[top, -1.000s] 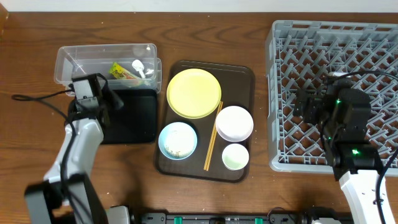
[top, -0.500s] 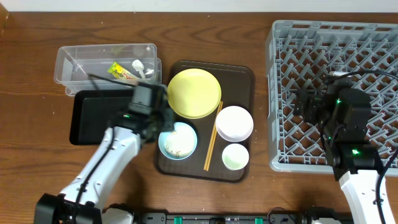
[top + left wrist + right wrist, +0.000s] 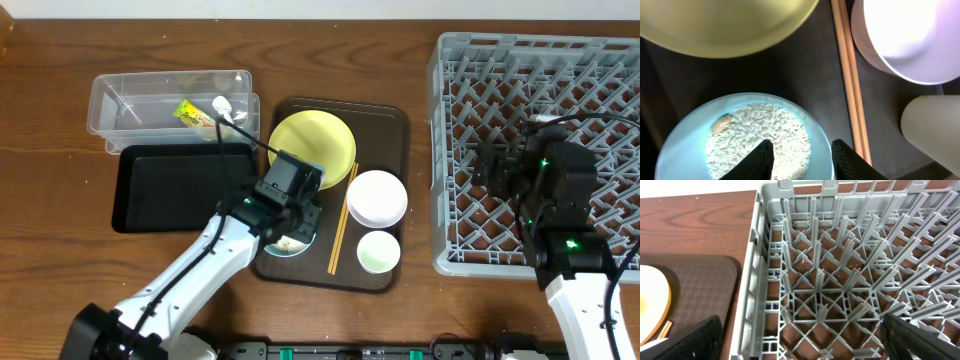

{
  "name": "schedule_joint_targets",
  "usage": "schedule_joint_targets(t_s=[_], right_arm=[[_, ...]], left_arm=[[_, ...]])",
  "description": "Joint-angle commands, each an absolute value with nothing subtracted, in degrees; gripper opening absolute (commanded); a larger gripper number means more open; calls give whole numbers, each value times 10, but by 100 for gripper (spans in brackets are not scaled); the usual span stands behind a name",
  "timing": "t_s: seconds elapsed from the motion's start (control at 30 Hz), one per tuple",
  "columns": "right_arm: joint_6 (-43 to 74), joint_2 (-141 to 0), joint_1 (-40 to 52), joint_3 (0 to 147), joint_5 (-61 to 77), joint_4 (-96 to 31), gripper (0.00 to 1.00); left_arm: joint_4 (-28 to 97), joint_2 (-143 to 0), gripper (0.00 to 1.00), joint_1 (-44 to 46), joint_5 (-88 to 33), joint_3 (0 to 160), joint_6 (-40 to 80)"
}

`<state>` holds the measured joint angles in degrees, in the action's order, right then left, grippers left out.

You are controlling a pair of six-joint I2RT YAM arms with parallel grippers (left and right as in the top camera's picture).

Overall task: Sort waste into correct bins and load items into the dishwasher rack
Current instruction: 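Reach the left gripper to the light-blue rice bowl and grasp its rim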

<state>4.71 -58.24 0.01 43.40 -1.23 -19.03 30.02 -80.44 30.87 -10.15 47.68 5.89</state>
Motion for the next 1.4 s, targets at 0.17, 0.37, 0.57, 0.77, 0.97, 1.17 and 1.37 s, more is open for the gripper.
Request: schedule_joint_targets(t_s=[0.17,0.37,0.57,0.77,0.97,1.17,1.37], right_arm=[[42,-581,7,446,-10,-189,99],[42,-581,7,446,-10,-189,99],[42,-581,7,446,-10,-189,99],[42,-581,7,446,-10,-189,99],[42,-581,7,446,-10,-189,99],[42,-581,7,446,-10,-189,99],[42,-581,7,446,-10,-189,99]], left_arm=[[315,-881,41,334,-95,495,47],[314,-905,40,372,-94,495,45],[321,-905,40,380,-57,500,45],[366,-905,40,377,10,545,45],[355,-905,39,361,1,564,50],[356,-905,36,361,-101,569,49],[360,-905,36,361,-114,569,49]])
